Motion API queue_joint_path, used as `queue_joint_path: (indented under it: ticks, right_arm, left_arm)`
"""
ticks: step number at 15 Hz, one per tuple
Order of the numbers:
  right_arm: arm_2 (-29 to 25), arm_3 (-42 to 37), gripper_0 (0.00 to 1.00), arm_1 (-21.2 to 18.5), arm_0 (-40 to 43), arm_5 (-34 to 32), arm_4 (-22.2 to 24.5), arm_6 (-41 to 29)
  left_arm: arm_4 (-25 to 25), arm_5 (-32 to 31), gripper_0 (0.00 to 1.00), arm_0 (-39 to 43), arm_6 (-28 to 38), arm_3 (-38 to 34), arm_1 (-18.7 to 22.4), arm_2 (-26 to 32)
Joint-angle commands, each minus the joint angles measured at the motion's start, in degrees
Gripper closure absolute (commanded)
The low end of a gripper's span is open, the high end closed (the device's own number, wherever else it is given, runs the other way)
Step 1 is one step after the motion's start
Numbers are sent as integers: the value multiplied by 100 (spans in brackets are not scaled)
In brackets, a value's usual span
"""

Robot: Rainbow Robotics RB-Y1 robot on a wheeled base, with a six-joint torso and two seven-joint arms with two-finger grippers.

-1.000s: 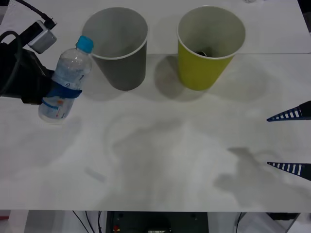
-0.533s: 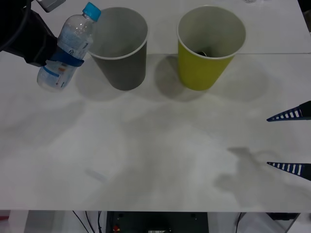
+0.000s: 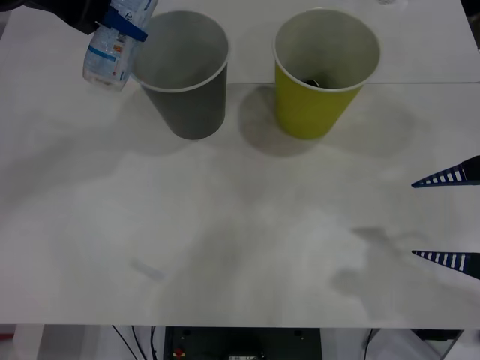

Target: Put the can into the green bin and the plastic bottle into the gray bin

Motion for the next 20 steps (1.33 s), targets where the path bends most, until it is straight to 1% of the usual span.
queue_joint_path:
  ticks: [1,3,5,8,10,11,12,13,14,17,20]
  right_arm:
    - [0,0,0,0,0,0,0,0]
    - [0,0,0,0,0,0,0,0]
    - [0,0,0,0,0,0,0,0]
    - [0,0,0,0,0,0,0,0]
    - [0,0,0,0,0,0,0,0]
    - [0,0,0,0,0,0,0,0]
    - [0,0,0,0,0,0,0,0]
    - [0,0,0,0,0,0,0,0]
    - [0,0,0,0,0,0,0,0]
    - [0,0,0,0,0,0,0,0]
    - [0,0,0,0,0,0,0,0]
  left_arm:
    - [-19,308,100,-645,-10,760,-282,-623]
    - [-45,369,100,-1093,-72,1332,-590,-957]
    - [-116,360,100,-1313,-151,1718,-924,-1037]
    - [-203,369,100,-1409,-300,1991,-1231,-1037]
    - [-221,378,99,-1427,-318,1991,-1275,-1037]
    - [-230,378,94,-1418,-318,1973,-1275,-1037]
    - [-230,378,82,-1427,-335,1956,-1284,-1037]
    - [-230,378,37,-1418,-370,1956,-1284,-1037]
    - [-230,387,0,-1418,-397,1929,-1275,-1037]
    - [-98,378,0,-1409,-406,1824,-1152,-1063]
    - [465,387,0,-1409,-406,1340,-572,-1441]
